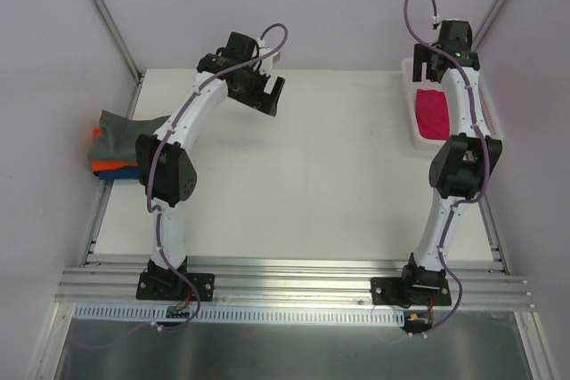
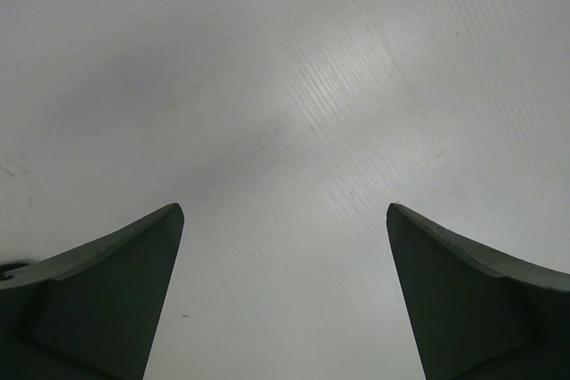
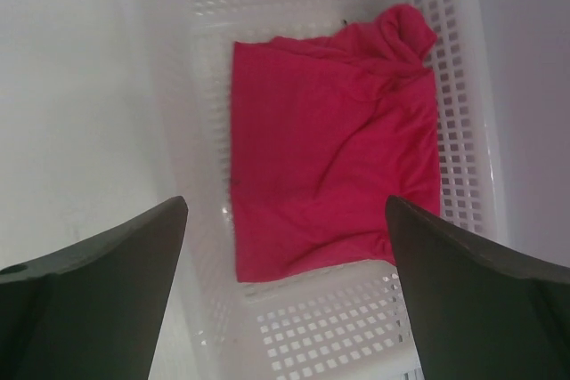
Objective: Fold and stack the t-shirts
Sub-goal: Grab crumpled tshirt from bin with the right arm
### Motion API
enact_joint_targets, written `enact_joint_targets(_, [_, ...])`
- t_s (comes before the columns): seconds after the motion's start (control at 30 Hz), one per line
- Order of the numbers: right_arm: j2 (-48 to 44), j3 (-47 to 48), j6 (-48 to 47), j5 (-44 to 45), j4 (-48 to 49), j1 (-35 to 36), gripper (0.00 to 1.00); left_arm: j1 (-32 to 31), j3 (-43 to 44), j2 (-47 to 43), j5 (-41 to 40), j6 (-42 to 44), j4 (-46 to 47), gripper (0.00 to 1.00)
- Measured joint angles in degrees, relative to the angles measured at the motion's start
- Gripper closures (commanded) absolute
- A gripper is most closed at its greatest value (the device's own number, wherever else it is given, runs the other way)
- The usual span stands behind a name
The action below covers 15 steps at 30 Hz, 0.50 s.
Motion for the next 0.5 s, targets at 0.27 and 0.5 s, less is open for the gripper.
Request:
enact_joint_targets(0.27, [10.3,4.0,2.4,-0.8,0.2,-5.7,0.01,-1.5,-1.9,0.1,-3.5,1.7,-0.9,0.01])
enact_joint_targets(0.5, [17.4,9.3,6.2,-4.6,-0.2,-10.3,0.04,-2.7,-3.4,0.3,-6.2,3.1,-0.8,0.01])
